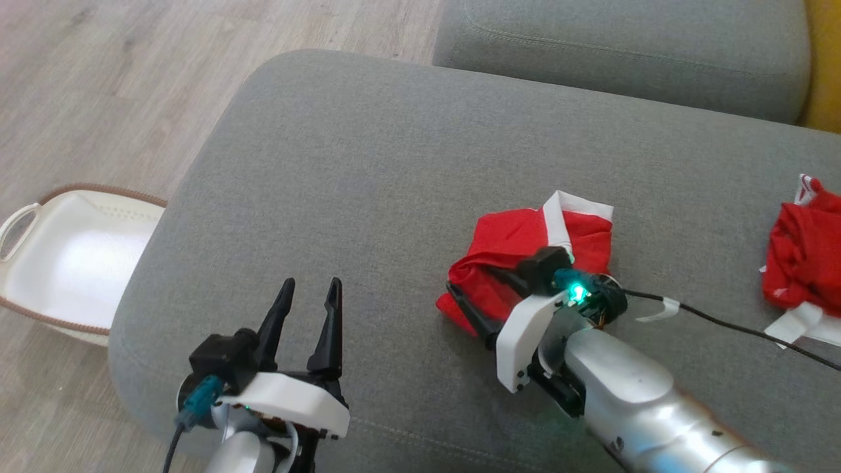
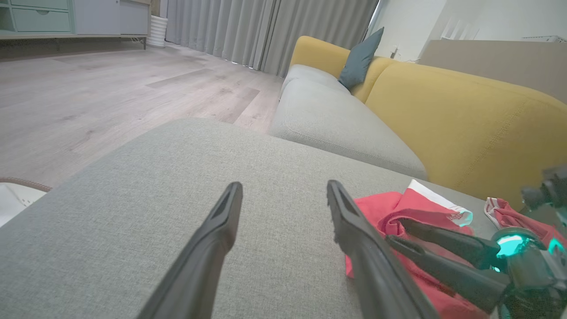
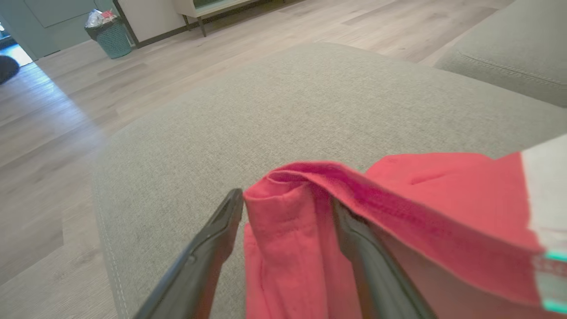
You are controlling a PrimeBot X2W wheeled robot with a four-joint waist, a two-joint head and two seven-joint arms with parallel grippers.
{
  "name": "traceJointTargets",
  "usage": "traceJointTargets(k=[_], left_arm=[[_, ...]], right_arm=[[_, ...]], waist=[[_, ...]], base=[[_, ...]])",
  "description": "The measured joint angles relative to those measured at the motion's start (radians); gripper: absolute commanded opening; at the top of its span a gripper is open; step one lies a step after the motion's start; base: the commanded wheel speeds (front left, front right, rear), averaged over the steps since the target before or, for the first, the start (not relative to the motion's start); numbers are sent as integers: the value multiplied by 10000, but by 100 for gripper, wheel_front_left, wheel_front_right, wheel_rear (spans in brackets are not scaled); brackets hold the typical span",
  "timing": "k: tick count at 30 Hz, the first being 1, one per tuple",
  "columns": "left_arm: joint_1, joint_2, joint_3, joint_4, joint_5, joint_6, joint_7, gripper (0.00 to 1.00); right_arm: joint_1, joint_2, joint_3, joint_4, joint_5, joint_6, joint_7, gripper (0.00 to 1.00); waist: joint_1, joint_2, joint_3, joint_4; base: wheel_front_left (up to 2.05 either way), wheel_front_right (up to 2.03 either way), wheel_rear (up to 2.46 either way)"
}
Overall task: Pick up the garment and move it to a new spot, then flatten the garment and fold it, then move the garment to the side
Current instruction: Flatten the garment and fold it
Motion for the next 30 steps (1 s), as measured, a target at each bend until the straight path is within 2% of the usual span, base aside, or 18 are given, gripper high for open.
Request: traceJointTargets(k=[13,20,30], left_arm=[[1,4,393,-19,19,0,0,100],[8,4,621,-167,117,-2,0,100],[5,-2,982,-959,190,12,0,100]], right_arm=[[1151,-2,-1912,-1034,-508,0,470,100],[2210,10,-3292,-2418,-1256,0,270,100],[4289,10,-6916,-5680,-3421,0,-782,100]], waist=[[0,0,-266,-833],[0,0,-527,-1535],[0,0,-529,-2439]], base=[[0,0,0],[0,0,0],[0,0,0]])
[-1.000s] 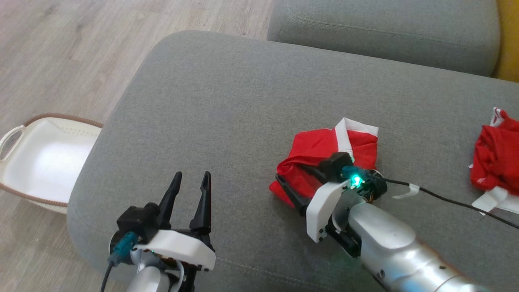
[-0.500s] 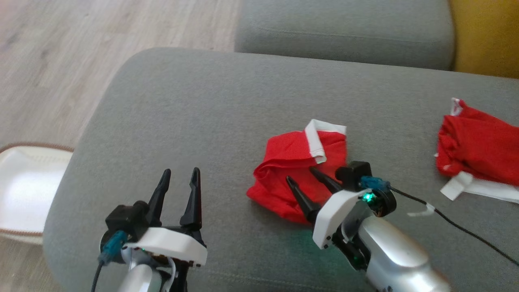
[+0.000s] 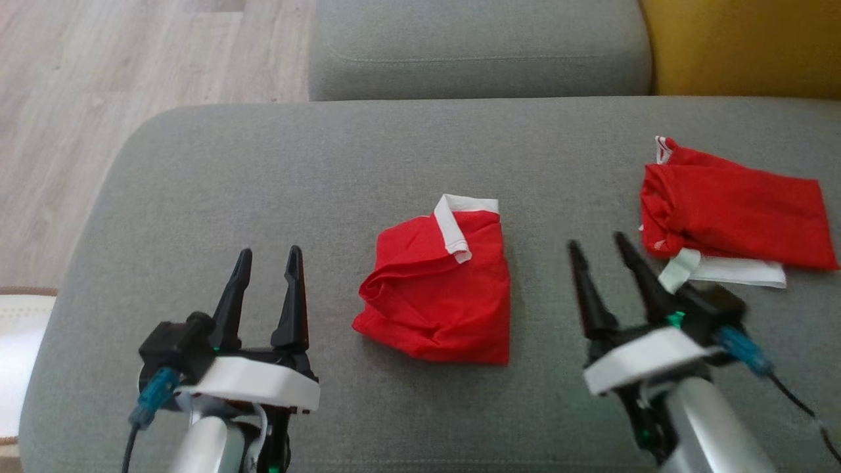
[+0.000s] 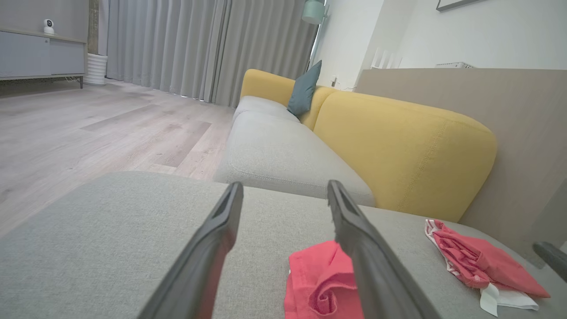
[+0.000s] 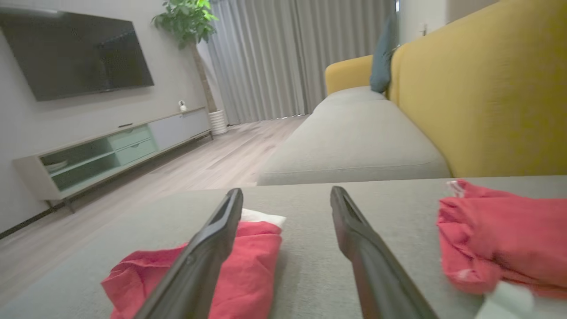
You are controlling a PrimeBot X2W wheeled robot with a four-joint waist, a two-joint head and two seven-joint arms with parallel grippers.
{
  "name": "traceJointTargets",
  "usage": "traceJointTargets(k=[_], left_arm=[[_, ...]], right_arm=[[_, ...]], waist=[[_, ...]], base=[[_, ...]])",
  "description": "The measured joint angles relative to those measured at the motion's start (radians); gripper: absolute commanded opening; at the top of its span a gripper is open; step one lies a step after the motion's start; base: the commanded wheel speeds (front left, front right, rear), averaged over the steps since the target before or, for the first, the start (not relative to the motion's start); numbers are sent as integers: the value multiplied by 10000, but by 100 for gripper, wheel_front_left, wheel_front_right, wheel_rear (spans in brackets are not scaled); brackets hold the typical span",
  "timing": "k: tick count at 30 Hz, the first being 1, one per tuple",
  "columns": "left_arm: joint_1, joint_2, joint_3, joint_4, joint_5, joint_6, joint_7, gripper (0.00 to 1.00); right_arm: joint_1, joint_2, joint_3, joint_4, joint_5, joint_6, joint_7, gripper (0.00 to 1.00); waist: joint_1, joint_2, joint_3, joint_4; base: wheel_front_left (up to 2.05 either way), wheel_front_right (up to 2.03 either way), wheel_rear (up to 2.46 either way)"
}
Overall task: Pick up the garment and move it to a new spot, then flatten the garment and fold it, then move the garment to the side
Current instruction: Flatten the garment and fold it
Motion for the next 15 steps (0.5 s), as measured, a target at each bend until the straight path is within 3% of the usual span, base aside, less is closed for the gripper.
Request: traceJointTargets(k=[6,15], left_arm=[[31,0,-6,-134,0,86,0,100],[253,0,-205,-140,-2,86,0,100]], right_arm=[[1309,59,-1206,-1452,-431,0,-178,100],[1823,125,-1691,-1881,-523,0,-245,100]], waist=[[0,0,83,-145],[0,0,182,59]], base=[[0,0,0],[0,0,0]])
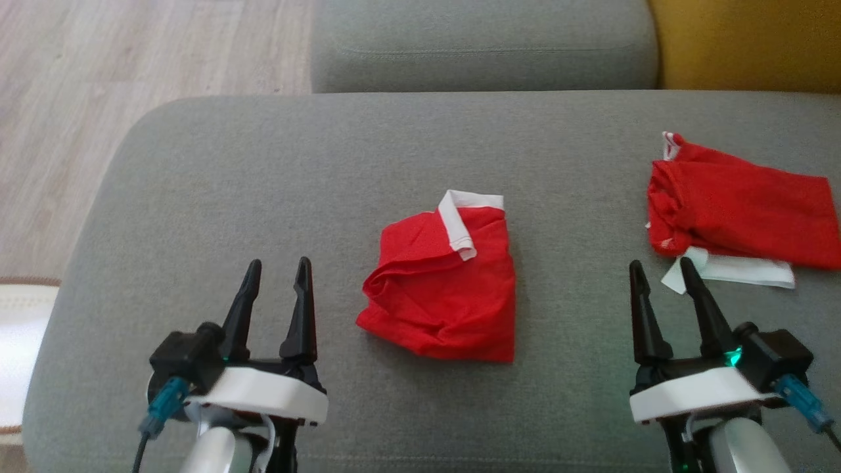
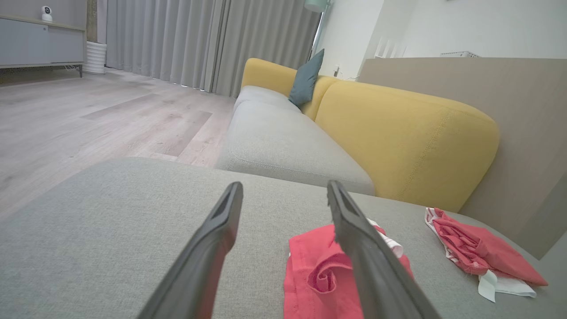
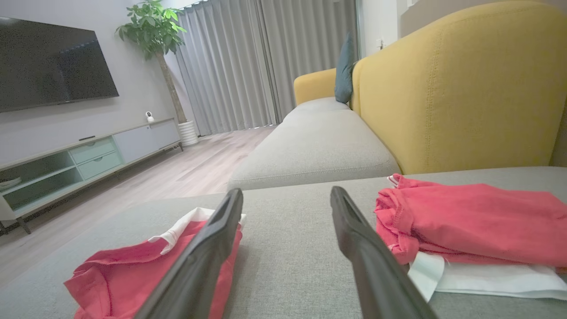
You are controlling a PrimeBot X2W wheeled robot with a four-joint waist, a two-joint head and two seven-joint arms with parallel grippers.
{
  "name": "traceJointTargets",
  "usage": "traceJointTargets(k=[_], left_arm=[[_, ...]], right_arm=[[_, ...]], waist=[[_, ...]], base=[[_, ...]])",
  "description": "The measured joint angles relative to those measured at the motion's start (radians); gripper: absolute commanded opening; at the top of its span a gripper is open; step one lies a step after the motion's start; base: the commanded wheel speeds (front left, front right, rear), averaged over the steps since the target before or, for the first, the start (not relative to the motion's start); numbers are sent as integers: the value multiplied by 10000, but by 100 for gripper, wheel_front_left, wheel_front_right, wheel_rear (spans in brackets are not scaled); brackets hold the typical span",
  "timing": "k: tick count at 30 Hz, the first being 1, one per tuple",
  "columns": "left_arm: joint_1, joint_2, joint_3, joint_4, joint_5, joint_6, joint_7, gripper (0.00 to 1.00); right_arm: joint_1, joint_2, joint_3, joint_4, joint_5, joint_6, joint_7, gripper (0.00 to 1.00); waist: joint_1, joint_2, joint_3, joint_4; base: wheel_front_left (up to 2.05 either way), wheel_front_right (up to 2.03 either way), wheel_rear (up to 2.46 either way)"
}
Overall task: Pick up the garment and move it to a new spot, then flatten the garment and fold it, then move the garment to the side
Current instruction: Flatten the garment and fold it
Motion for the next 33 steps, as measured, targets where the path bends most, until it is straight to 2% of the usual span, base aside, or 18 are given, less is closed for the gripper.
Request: traceJointTargets(k=[1,2,3,12,24,33], left_arm=[[-3,2,-36,0,0,-2,0,100],[-14,2,-63,0,0,-4,0,100],[-30,2,-86,2,0,-15,0,100],[-287,4,-332,163,-31,-104,0,100],[-603,4,-610,347,-186,-102,0,100],[-737,2,-738,420,-387,-98,0,100]], right_arm=[[-3,0,-44,-4,0,0,2,100],[-7,0,-63,-4,2,0,48,13],[-17,0,-73,2,4,0,92,0],[-1322,2,558,1202,-52,0,443,0],[-3062,-17,934,4355,-625,0,1162,0],[-4169,-31,1925,5068,-288,0,1007,0]], waist=[[0,0,20,60],[0,0,50,134],[0,0,87,210],[0,0,556,1164],[0,0,1114,2474],[0,0,1415,3025]], base=[[0,0,0],[0,0,0],[0,0,0],[0,0,0],[0,0,0],[0,0,0]])
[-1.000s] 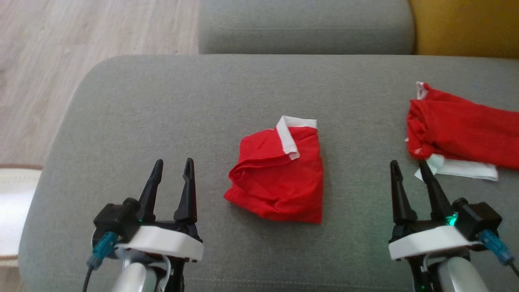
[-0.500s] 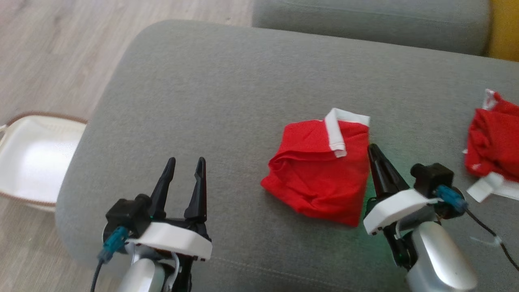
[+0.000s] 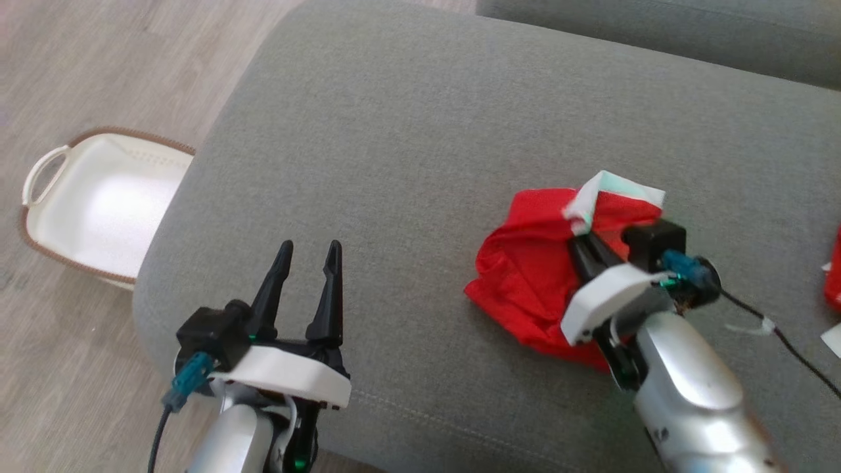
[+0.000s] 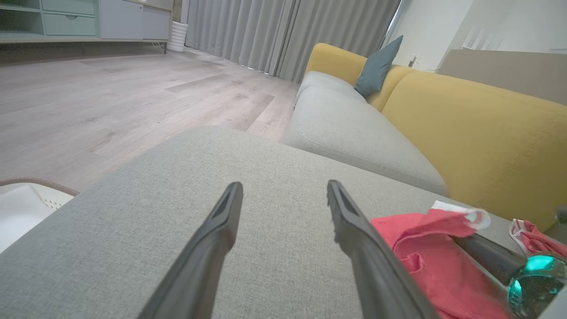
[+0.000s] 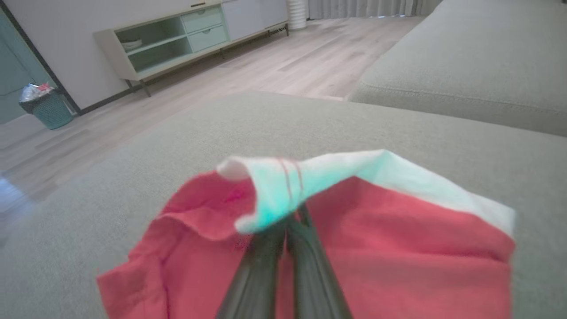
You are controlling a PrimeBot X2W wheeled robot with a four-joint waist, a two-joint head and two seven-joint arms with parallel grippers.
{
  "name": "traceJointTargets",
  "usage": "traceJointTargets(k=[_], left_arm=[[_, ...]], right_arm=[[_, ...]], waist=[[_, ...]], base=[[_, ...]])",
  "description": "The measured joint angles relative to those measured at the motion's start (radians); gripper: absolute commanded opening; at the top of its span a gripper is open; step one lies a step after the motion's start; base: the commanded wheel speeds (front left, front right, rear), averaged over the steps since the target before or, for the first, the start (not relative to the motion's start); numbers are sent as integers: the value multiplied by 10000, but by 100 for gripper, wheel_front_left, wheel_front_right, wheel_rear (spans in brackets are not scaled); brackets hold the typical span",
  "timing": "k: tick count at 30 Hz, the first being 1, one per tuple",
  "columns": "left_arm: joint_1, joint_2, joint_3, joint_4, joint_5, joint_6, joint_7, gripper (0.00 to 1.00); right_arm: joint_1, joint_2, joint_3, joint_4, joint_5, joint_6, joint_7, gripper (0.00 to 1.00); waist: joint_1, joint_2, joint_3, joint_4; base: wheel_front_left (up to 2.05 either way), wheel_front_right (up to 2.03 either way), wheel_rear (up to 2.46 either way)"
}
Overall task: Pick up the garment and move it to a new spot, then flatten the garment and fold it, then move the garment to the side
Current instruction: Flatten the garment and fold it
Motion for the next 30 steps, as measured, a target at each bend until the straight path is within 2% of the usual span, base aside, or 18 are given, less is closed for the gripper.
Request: traceJointTargets(k=[8,11,15,20,30], left_arm=[[-128,-2,-98,8,-113,13,0,100],[-129,-2,-88,12,-155,100,0,100],[-132,-2,-17,-13,-153,102,0,100],[-207,-4,-13,-46,-153,100,0,100],[-595,-15,198,-67,-134,84,0,100]], right_arm=[[-1067,-35,849,604,583,0,-215,0],[-1224,-35,859,842,591,0,-291,0],[-1171,-61,481,1264,259,0,-408,0],[-935,-90,591,1701,157,0,-420,0],[-1022,-88,1045,1927,732,0,-802,0]], waist=[[0,0,135,278],[0,0,187,244],[0,0,245,114],[0,0,443,-84],[0,0,601,-722]], base=[[0,0,0],[0,0,0],[0,0,0],[0,0,0],[0,0,0]])
